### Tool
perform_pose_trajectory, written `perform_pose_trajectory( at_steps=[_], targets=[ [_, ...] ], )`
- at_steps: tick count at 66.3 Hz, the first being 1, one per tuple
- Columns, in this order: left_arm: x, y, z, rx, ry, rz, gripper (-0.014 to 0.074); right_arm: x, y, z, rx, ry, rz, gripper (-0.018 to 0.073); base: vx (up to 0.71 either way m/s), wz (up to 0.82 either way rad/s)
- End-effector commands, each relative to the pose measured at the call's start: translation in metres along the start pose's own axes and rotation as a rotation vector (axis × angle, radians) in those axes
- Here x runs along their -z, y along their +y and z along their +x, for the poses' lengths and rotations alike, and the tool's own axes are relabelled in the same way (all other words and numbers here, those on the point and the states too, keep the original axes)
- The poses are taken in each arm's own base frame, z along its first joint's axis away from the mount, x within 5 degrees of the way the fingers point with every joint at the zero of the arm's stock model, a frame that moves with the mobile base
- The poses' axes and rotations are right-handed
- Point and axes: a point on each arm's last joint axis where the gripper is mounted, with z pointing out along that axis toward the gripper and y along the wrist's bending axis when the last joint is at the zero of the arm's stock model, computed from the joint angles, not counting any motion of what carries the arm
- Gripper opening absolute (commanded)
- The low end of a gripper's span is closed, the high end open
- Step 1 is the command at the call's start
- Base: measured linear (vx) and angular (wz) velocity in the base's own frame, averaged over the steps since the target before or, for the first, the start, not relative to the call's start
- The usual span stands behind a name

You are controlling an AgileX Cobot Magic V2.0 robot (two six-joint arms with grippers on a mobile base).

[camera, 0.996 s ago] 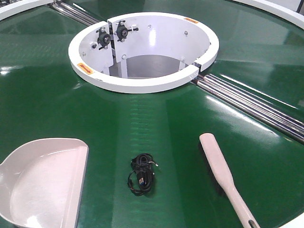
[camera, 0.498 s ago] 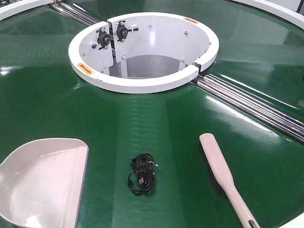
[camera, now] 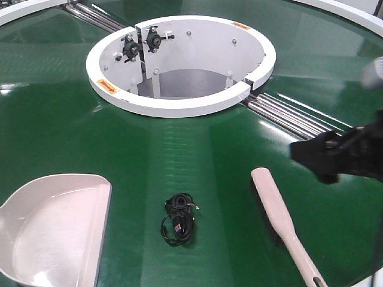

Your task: Clean and inspect green conveyor with broom and dustpan

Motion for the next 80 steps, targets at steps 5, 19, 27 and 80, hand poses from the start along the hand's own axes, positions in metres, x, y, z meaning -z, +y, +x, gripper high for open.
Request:
perform_pose_trajectory(
  at_steps=[5,19,27,80],
  targets=[
    [0.003,0.001,-0.014,0.010,-0.074,-0.002,0.0594,-0.034,-0.002,-0.019,-0.030,0.097,0.029,0.0623,0.00,0.00],
    [0.003,0.001,-0.013,0.010,-0.069,-0.001,0.0594,-0.090,-0.016,-0.026,-0.061,0.380,0.095,0.0608,0.00,0.00],
    [0.003,0.000,-0.012,0.010,-0.053,0.002,0.0594,-0.115,-0.020,-0.030,-0.068,0.447,0.094,0.0598,0.00,0.00],
    [0.003,0.000,-0.008,0.010,-0.016,0.010,0.0594,-0.188,-0.030,-0.003,-0.044,0.668,0.066,0.0582,0.00,0.00]
  ],
)
